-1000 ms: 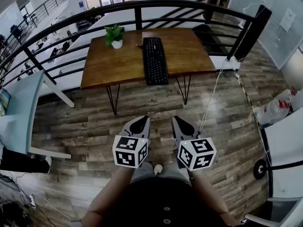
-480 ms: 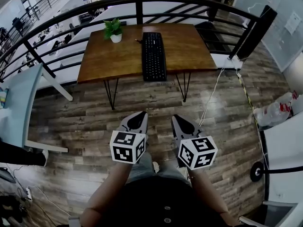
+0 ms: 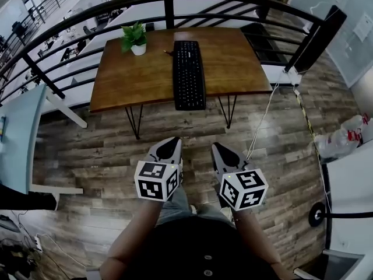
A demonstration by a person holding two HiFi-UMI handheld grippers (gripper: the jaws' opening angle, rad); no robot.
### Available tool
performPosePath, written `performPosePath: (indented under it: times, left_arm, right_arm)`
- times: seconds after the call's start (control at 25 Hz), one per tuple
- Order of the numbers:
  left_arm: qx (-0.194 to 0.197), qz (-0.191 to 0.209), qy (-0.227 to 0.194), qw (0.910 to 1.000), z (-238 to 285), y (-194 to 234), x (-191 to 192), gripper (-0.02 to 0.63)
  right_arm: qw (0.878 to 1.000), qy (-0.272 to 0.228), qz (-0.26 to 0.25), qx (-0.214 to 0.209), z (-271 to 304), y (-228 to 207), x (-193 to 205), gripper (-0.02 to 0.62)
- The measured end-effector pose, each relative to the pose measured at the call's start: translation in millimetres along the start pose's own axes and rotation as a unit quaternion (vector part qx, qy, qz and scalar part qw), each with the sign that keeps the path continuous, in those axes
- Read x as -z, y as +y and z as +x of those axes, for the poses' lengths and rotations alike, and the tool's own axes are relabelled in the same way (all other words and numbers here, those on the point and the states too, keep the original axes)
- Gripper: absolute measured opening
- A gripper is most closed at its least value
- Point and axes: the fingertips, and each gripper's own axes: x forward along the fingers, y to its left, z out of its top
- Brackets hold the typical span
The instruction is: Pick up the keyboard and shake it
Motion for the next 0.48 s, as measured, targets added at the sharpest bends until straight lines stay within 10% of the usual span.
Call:
performPosePath:
  times: [0.48]
  left_arm:
    - [0.031, 0.017, 0.031, 0.9989, 107.0, 84.5, -63.4, 0.02]
  right_arm:
    - [0.999, 0.001, 0.021, 0.025, 140.9, -50.0, -64.1, 0.029]
